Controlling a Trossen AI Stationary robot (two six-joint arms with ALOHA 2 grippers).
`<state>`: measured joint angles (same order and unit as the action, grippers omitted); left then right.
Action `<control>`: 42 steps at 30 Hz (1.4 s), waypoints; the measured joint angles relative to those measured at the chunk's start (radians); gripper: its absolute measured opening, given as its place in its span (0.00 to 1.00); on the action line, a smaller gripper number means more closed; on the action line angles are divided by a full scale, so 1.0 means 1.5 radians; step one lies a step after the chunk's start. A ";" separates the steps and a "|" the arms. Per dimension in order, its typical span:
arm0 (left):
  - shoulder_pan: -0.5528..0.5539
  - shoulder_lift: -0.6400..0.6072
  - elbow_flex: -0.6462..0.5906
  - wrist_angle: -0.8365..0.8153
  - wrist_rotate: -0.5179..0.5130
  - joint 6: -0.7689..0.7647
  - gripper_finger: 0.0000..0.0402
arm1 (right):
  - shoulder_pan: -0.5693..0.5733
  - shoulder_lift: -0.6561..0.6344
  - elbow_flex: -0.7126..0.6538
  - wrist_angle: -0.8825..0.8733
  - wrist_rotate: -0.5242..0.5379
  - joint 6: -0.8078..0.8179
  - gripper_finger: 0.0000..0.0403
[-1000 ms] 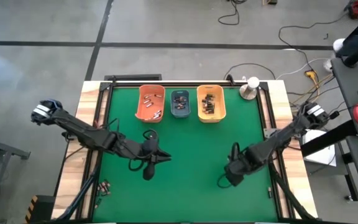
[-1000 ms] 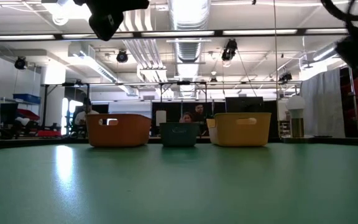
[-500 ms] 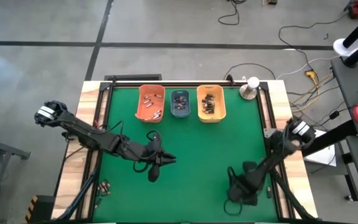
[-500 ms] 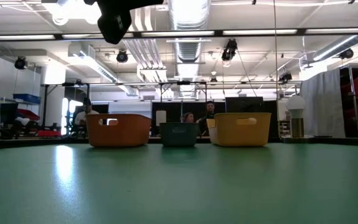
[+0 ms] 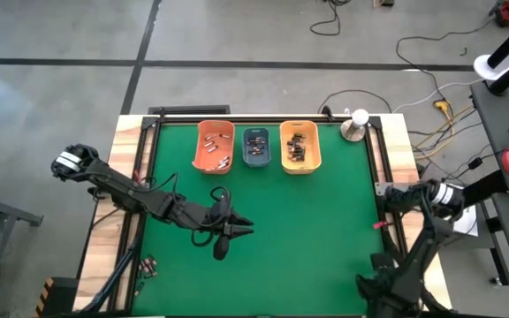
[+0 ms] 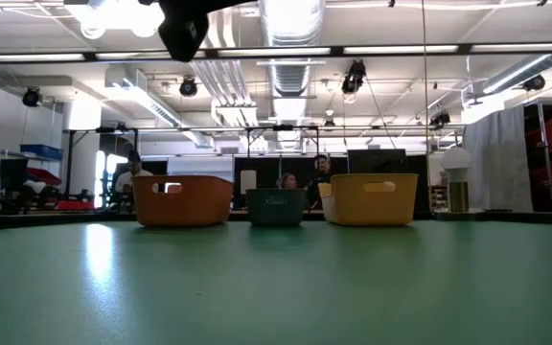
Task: Sort batteries
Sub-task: Put the large black battery into the yellow bin
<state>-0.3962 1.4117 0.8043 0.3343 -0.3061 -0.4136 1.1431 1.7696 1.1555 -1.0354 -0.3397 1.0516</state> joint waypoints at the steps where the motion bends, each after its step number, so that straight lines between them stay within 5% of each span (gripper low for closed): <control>1: 0.000 0.000 0.000 0.005 0.000 0.007 0.20 | 0.006 -0.006 -0.001 0.001 -0.008 -0.005 0.93; 32: 0.029 -0.001 0.000 0.033 -0.028 0.016 0.20 | -0.011 -0.101 -0.159 0.102 0.019 -0.014 0.93; 42: 0.030 -0.001 0.000 0.038 -0.042 0.006 0.20 | -0.013 -0.101 -0.174 0.121 0.019 -0.002 0.75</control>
<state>-0.3515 1.4105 0.8043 0.3908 -0.3687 -0.4053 1.1236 1.6184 0.8948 -0.8534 -0.3119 1.0481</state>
